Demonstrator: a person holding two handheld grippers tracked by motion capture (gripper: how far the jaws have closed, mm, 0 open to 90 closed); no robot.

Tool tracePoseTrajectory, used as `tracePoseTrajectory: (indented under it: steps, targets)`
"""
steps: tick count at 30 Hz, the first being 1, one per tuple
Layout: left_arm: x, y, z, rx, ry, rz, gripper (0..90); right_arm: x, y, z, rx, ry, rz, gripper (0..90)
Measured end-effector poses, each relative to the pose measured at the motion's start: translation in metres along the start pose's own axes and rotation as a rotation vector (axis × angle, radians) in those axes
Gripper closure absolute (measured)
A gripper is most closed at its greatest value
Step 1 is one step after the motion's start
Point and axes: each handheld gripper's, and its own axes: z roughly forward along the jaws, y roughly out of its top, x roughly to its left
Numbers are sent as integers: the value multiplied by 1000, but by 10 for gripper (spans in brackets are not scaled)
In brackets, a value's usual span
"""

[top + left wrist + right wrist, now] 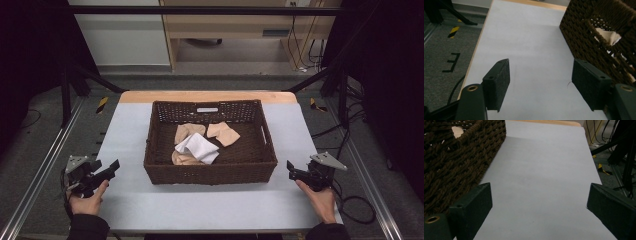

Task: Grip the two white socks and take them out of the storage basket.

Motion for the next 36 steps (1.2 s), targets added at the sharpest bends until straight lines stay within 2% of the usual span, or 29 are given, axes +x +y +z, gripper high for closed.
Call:
tracePoseTrajectory:
  steps: [5, 6, 10, 17, 18, 23, 28, 30, 31, 33, 34, 36]
  targets:
    - [-6, 9, -4, -28, -24, -15, 329, 1, 0, 1, 5, -16, -6, 64]
    - [-8, 12, -4, -33, -29, -10, 329, 2, -1, 3, 17, -17, -23, 64]
    - [-12, 22, -6, -55, -35, 3, 331, 3, -1, 4, 26, -14, -30, 64]
    - [-19, 40, -4, -82, -65, -9, 325, -1, -1, 1, 14, -19, -24, 56]
    - [-23, 46, -5, -94, -70, 7, 325, 0, -2, 1, 19, -20, -29, 56]
    - [-30, 58, -5, -111, -80, 25, 325, -1, -1, 1, 15, -16, -29, 56]
    - [-44, 73, -6, -121, -90, 52, 324, -2, -1, 2, 13, -21, -30, 56]
    - [-56, 80, -4, -123, -102, 76, 321, 0, -1, 2, 16, -17, -39, 57]
    - [-56, 80, -4, -123, -102, 76, 321, 0, -1, 2, 16, -17, -39, 57]
    - [-70, 86, 0, -107, -112, 102, 320, -1, -1, 3, 21, -25, -44, 57]
    - [-70, 86, 0, -107, -112, 102, 320, -1, -1, 3, 21, -25, -44, 57]
    - [-79, 90, 4, -106, -117, 114, 320, -1, -1, 2, 17, -25, -37, 57]
